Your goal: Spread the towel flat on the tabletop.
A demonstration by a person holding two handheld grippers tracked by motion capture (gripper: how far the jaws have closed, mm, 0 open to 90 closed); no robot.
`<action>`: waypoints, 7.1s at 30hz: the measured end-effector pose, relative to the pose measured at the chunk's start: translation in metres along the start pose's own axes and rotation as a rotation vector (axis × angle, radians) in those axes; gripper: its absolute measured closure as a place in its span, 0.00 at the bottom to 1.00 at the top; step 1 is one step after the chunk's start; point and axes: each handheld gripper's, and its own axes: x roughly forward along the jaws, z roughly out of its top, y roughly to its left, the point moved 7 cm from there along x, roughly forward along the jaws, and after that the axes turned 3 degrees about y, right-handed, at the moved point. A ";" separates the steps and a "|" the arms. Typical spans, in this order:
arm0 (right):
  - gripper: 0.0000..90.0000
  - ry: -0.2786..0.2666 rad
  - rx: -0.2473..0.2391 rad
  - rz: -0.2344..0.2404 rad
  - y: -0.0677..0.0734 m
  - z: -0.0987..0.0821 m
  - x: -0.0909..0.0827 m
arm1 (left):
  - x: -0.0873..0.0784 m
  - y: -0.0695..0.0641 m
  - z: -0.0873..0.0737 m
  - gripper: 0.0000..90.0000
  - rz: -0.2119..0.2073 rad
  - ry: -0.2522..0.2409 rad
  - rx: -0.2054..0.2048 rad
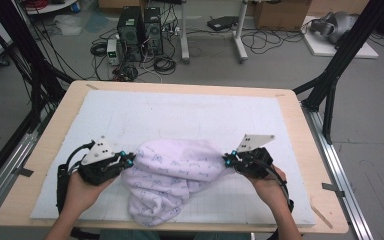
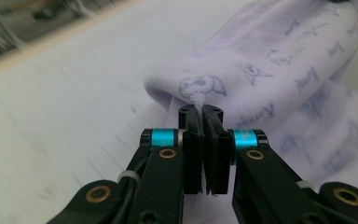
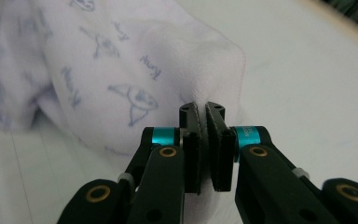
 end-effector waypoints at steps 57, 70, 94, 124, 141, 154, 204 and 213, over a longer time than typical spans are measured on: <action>0.63 -0.117 0.168 -0.156 -0.144 0.124 -0.001 | 0.049 0.148 0.135 0.62 0.290 -0.054 -0.139; 0.60 -0.044 0.038 0.049 -0.020 0.045 0.048 | 0.035 0.065 0.033 0.56 0.079 -0.021 -0.101; 0.91 0.024 -0.068 0.123 0.027 0.019 0.104 | 0.043 -0.007 -0.040 0.86 -0.159 0.097 -0.006; 0.79 -0.070 -0.123 0.239 0.087 0.003 -0.026 | 0.024 0.022 0.014 0.76 0.020 -0.042 -0.064; 0.94 0.153 -0.095 0.216 0.054 -0.008 0.069 | 0.038 -0.004 -0.048 0.86 -0.096 0.169 -0.030; 0.96 0.154 -0.097 0.305 0.084 -0.031 0.024 | 0.048 -0.005 -0.031 0.99 -0.063 0.113 -0.034; 0.95 0.038 -0.038 0.205 0.067 -0.038 -0.016 | 0.033 0.010 -0.023 0.92 0.024 0.052 -0.042; 0.77 -0.039 -0.068 0.175 0.049 -0.005 -0.008 | 0.027 0.012 -0.020 0.62 -0.010 0.038 -0.064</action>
